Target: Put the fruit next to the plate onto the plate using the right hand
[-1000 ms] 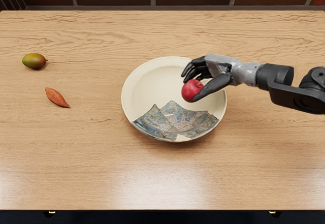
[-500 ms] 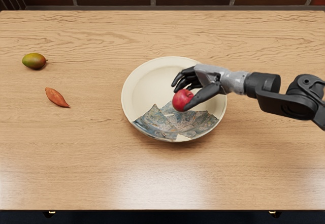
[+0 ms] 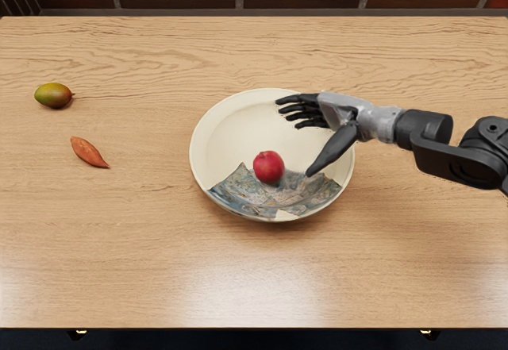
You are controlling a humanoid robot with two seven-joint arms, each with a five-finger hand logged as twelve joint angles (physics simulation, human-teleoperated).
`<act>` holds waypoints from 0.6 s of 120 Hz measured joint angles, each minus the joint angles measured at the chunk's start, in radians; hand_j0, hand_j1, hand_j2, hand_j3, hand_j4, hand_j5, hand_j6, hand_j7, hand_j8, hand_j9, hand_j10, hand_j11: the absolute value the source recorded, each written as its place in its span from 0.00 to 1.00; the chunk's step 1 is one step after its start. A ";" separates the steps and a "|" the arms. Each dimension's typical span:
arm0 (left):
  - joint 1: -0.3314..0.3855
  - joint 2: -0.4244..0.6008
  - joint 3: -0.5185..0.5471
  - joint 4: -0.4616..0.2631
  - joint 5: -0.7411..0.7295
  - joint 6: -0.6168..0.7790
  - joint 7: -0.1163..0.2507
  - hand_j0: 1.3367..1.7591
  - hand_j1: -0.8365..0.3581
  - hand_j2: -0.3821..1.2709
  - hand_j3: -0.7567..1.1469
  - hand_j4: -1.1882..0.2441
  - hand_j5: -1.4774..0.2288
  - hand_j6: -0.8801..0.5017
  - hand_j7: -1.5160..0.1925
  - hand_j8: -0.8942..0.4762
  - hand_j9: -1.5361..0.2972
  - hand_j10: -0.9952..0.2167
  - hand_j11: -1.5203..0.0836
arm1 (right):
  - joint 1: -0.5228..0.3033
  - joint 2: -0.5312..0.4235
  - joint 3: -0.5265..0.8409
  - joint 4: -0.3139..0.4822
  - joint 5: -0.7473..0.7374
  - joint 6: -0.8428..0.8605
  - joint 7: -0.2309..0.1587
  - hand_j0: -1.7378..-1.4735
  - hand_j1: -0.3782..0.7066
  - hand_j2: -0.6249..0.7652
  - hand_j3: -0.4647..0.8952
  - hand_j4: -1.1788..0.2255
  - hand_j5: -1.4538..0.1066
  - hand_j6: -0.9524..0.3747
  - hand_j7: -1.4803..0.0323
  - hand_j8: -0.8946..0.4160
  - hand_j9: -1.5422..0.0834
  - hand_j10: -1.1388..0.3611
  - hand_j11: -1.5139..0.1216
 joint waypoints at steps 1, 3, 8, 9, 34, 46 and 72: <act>0.000 0.000 0.000 0.000 0.000 0.000 0.000 0.76 0.76 0.26 0.40 0.67 0.69 0.47 0.71 0.48 0.67 0.63 0.76 | 0.000 -0.007 0.002 0.003 0.004 0.002 0.000 0.30 0.19 0.45 0.34 0.73 0.80 0.60 0.85 0.58 0.83 0.67 0.80; 0.000 0.000 0.000 0.000 0.000 0.000 0.000 0.76 0.76 0.26 0.40 0.67 0.69 0.47 0.71 0.48 0.67 0.63 0.76 | 0.000 -0.022 0.006 0.008 0.013 0.008 0.002 0.30 0.18 0.45 0.34 0.74 0.81 0.61 0.85 0.59 0.83 0.67 0.81; 0.000 0.000 0.000 0.000 0.000 0.000 0.000 0.76 0.76 0.26 0.40 0.67 0.69 0.47 0.71 0.48 0.67 0.63 0.76 | 0.000 -0.057 0.019 0.018 0.040 0.033 0.004 0.30 0.16 0.45 0.34 0.75 0.82 0.62 0.87 0.60 0.85 0.68 0.82; 0.000 0.000 0.000 0.000 0.000 0.000 0.000 0.76 0.76 0.26 0.40 0.67 0.69 0.47 0.71 0.48 0.67 0.63 0.76 | 0.000 -0.064 0.023 0.020 0.046 0.039 0.004 0.30 0.16 0.45 0.34 0.75 0.83 0.62 0.87 0.60 0.85 0.68 0.83; 0.000 0.000 0.000 -0.002 0.000 0.000 0.000 0.76 0.76 0.26 0.40 0.67 0.69 0.47 0.71 0.48 0.67 0.63 0.76 | -0.002 -0.234 0.091 0.021 0.205 0.221 0.006 0.30 0.11 0.45 0.34 0.78 0.87 0.66 0.91 0.63 0.89 0.71 0.87; 0.001 0.000 0.001 -0.009 0.001 0.000 0.000 0.76 0.76 0.26 0.40 0.67 0.69 0.47 0.71 0.48 0.67 0.63 0.76 | -0.005 -0.322 0.095 -0.009 0.290 0.264 0.005 0.30 0.10 0.45 0.34 0.79 0.88 0.67 0.92 0.63 0.90 0.72 0.87; 0.009 0.000 0.001 0.003 -0.001 0.001 -0.001 0.76 0.76 0.26 0.40 0.67 0.69 0.47 0.71 0.48 0.67 0.63 0.76 | -0.037 -0.390 0.091 -0.064 0.351 0.288 -0.001 0.30 0.08 0.45 0.34 0.80 0.89 0.68 0.93 0.64 0.91 0.72 0.88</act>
